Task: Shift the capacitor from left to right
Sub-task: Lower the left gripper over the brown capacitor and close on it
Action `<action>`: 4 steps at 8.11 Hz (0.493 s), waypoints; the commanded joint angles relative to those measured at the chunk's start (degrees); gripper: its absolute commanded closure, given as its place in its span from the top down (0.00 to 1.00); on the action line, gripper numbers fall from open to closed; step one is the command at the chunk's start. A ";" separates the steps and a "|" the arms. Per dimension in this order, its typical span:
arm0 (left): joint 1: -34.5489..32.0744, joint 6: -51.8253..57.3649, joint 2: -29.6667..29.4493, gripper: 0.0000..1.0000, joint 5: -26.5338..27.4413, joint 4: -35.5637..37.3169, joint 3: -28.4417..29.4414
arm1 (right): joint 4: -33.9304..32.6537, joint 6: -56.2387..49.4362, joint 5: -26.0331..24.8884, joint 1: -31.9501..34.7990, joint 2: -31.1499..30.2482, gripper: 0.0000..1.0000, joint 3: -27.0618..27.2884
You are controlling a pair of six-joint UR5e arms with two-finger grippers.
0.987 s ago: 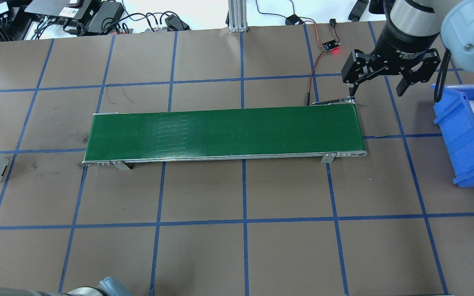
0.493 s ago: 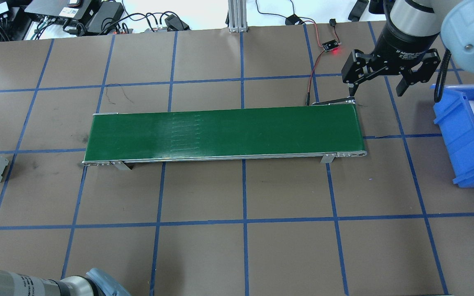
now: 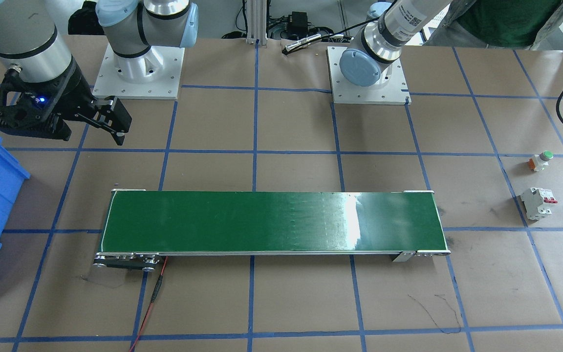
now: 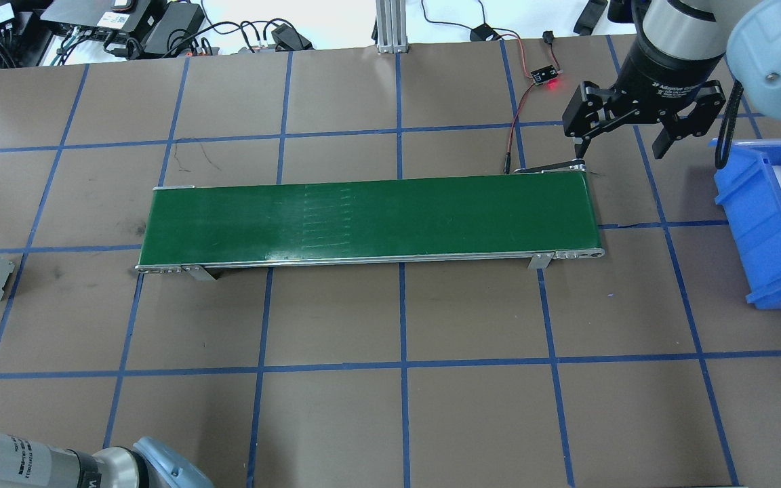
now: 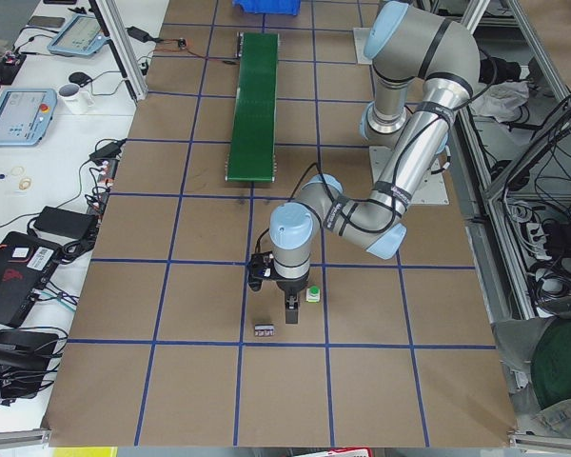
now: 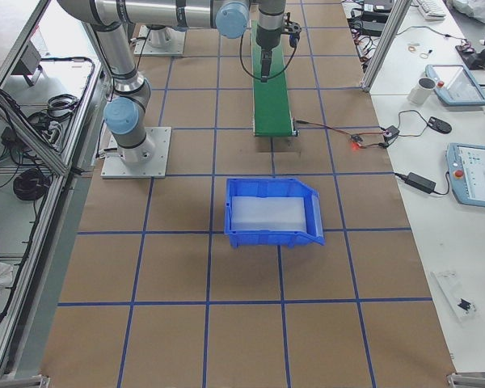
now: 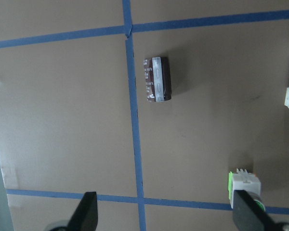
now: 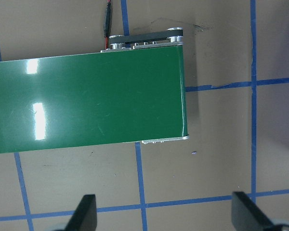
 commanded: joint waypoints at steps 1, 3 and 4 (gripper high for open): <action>0.41 0.34 -3.35 1.00 -0.14 8.64 -0.01 | 0.00 0.11 -0.08 0.00 0.00 1.00 0.00; 0.41 -0.19 -5.81 1.00 -2.84 12.69 -0.01 | 0.00 0.11 -0.08 0.00 0.00 1.00 0.00; 0.33 -0.45 -8.00 1.00 -5.82 15.41 -0.01 | 0.00 0.11 -0.08 0.00 0.00 1.00 0.00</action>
